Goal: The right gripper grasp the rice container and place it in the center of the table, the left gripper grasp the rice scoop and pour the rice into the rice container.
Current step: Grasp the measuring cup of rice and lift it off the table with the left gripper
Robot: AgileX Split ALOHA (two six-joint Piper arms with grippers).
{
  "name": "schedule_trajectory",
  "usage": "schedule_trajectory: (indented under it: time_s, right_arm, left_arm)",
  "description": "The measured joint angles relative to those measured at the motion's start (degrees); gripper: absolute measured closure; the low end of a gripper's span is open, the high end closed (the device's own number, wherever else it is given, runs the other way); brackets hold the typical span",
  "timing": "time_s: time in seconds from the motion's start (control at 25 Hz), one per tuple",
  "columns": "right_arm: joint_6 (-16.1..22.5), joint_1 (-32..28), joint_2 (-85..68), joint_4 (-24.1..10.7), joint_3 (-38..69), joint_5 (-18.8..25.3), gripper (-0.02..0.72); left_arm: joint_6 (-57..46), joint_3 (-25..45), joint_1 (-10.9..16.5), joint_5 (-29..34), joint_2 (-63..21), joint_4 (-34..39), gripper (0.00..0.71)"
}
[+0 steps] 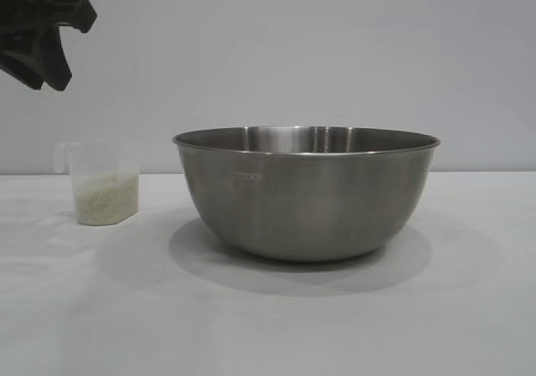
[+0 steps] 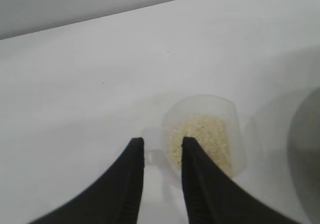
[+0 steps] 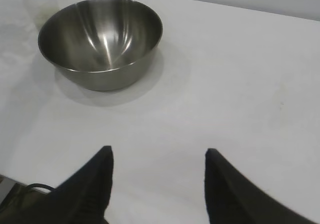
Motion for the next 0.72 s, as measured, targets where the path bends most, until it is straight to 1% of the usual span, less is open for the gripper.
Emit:
schedule_trajectory:
  time_s: [0.08, 0.16, 0.32, 0.36, 0.4, 0.52, 0.72]
  right_arm:
    - [0.0, 0.0, 0.0, 0.0, 0.0, 0.0, 0.313]
    - [0.0, 0.0, 0.0, 0.0, 0.0, 0.0, 0.313]
    - [0.0, 0.0, 0.0, 0.0, 0.0, 0.0, 0.313]
    - [0.0, 0.0, 0.0, 0.0, 0.0, 0.0, 0.313]
    - [0.0, 0.0, 0.0, 0.0, 0.0, 0.0, 0.313]
    - [0.0, 0.0, 0.0, 0.0, 0.0, 0.0, 0.313]
    - [0.0, 0.0, 0.0, 0.0, 0.0, 0.0, 0.313]
  left_arm:
    - [-2.9, 4.4, 0.4, -7.8, 1.0, 2.7, 0.557]
    - [-3.8, 7.6, 0.4, -16.8, 3.4, 3.1, 0.557]
    - [-3.9, 8.7, 0.4, -31.6, 12.8, 3.7, 0.557]
    - [-3.9, 8.7, 0.4, -34.2, 15.7, 3.8, 0.557]
    - [-3.9, 8.7, 0.4, -35.9, 18.4, 4.1, 0.557]
    - [-4.2, 8.7, 0.4, -37.3, 24.3, 4.3, 0.557]
    - [-4.5, 7.7, 0.4, -37.6, 28.2, 3.0, 0.557]
